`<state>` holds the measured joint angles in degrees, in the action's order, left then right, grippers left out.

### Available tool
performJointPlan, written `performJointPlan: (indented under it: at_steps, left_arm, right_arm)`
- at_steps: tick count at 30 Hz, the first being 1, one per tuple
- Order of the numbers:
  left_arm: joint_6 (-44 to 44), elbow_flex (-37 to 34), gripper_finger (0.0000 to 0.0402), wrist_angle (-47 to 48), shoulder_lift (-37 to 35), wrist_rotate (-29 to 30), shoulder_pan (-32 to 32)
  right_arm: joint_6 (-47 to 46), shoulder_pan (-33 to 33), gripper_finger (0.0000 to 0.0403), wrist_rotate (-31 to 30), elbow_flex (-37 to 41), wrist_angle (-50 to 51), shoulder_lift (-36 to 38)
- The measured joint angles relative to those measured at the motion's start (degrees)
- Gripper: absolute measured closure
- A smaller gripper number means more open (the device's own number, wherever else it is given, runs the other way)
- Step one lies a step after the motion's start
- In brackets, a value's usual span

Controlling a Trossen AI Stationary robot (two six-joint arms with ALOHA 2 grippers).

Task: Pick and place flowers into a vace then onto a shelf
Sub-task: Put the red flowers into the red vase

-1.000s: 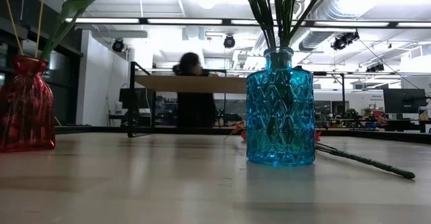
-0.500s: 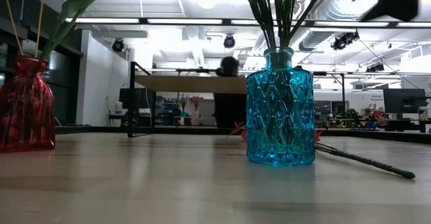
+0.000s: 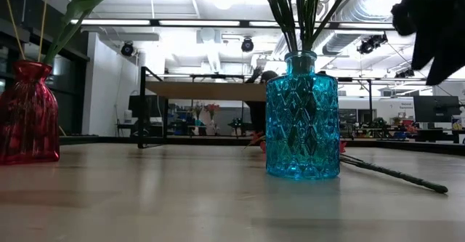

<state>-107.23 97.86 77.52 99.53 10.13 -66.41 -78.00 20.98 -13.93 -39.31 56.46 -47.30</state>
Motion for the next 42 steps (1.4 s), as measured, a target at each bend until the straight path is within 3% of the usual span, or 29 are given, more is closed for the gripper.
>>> performJointPlan:
  at_steps: [5,11,14,27,34,42]
  left_arm:
    - [-1.1,0.0,0.0016,0.0,0.0,0.0,0.0]
    - [-1.1,0.0,0.0016,0.0,0.0,0.0,0.0]
    - [-1.1,0.0,0.0016,0.0,0.0,0.0,0.0]
    - [-2.8,0.0,0.0016,0.0,0.0,0.0,0.0]
    - [-3.5,0.0,0.0016,0.0,0.0,0.0,0.0]
    - [-4.3,0.0,0.0016,-1.2,0.0,0.0,0.0]
  right_arm:
    - [-3.4,-0.7,0.0149,-0.4,7.9,-12.7,0.1]
    - [-4.5,-5.1,0.0149,2.7,18.8,-37.0,0.1]
    - [-4.0,-7.6,0.0149,2.7,22.4,-44.0,0.1]
    - [2.7,-14.6,0.0149,1.2,24.5,-50.8,-1.1]
    - [5.0,-16.2,0.0149,2.3,24.5,-61.3,-10.8]
    - [6.1,-18.7,0.0149,4.0,22.7,-64.5,-20.4]
